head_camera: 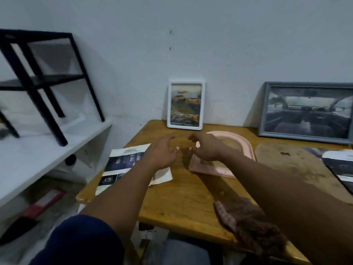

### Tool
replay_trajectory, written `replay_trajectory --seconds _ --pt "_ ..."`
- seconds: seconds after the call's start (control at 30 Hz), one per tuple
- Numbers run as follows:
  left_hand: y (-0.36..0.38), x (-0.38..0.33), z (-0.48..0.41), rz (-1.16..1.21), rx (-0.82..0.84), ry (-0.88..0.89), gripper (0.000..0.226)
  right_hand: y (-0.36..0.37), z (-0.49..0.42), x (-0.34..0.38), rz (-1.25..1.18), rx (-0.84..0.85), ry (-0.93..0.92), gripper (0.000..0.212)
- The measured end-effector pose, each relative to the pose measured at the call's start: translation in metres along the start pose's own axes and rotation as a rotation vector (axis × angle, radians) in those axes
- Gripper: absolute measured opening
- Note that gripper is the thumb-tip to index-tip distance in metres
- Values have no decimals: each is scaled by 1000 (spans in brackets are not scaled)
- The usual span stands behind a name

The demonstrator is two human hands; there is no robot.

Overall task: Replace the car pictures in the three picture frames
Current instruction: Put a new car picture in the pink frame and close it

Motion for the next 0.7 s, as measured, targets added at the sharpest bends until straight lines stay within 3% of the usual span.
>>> replay_trajectory --seconds 0.13,0.27,0.43,0.7 --pt "-21 61 13 -47 -56 -66 54 56 -8 41 29 154 -62 54" --pt "-23 89 28 -39 -73 -51 41 100 -5 55 98 198 -133 70" --pt "-12 94 33 -123 -115 42 46 108 -5 52 188 196 -190 72" --pt "-10 93 30 -126 -120 14 49 101 1 60 65 126 -122 67"
Point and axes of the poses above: each hand's wrist, its own z-axis away from the middle knuckle, its own y-axis out of the palm, x = y × z, the point moved 2 cm from there along -z, towards the middle knuckle, and after that the axes turned 13 degrees about -x, right-handed, at the moved point
